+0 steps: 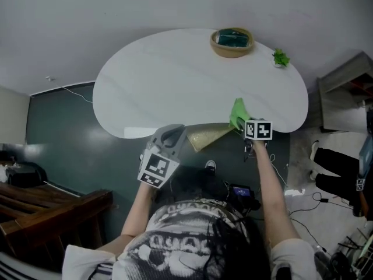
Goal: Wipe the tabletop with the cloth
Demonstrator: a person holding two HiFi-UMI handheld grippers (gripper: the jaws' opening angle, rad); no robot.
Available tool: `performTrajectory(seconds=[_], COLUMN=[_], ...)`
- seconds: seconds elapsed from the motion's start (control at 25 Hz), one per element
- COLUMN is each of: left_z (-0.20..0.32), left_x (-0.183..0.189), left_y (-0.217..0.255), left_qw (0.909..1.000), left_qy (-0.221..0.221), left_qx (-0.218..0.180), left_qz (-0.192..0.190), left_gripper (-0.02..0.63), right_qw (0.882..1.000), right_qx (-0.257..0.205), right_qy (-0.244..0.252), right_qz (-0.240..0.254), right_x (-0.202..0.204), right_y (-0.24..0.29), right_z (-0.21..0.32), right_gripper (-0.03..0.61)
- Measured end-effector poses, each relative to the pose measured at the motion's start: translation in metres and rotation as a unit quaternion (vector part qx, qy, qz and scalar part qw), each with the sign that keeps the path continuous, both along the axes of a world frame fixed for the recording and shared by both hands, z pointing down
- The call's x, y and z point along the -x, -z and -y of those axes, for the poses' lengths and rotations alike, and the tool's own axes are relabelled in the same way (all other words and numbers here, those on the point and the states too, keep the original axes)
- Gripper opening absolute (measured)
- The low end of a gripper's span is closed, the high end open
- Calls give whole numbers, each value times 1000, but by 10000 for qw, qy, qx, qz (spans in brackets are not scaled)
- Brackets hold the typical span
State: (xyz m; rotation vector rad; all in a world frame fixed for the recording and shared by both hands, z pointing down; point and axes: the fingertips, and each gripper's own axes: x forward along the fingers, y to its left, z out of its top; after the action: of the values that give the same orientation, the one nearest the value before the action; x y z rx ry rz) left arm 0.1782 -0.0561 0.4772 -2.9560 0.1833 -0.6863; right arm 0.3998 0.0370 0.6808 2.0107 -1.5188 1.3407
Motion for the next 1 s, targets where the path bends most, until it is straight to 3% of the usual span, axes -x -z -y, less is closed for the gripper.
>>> performTrajectory(seconds=[0.64, 1.0], left_z=[-90, -108], left_x=[-70, -64], left_y=[-7, -19], left_qw=[9995, 9986], left_qy=[-281, -291], left_qx=[-25, -5], left_qz=[133, 435], left_gripper=[9, 9], right_qw=[9964, 9909], right_qx=[42, -209], right_qy=[-824, -1326], right_qz=[-194, -134], right_x=[-125, -162], right_y=[-1, -3], right_z=[-138, -175], right_gripper=[146, 147])
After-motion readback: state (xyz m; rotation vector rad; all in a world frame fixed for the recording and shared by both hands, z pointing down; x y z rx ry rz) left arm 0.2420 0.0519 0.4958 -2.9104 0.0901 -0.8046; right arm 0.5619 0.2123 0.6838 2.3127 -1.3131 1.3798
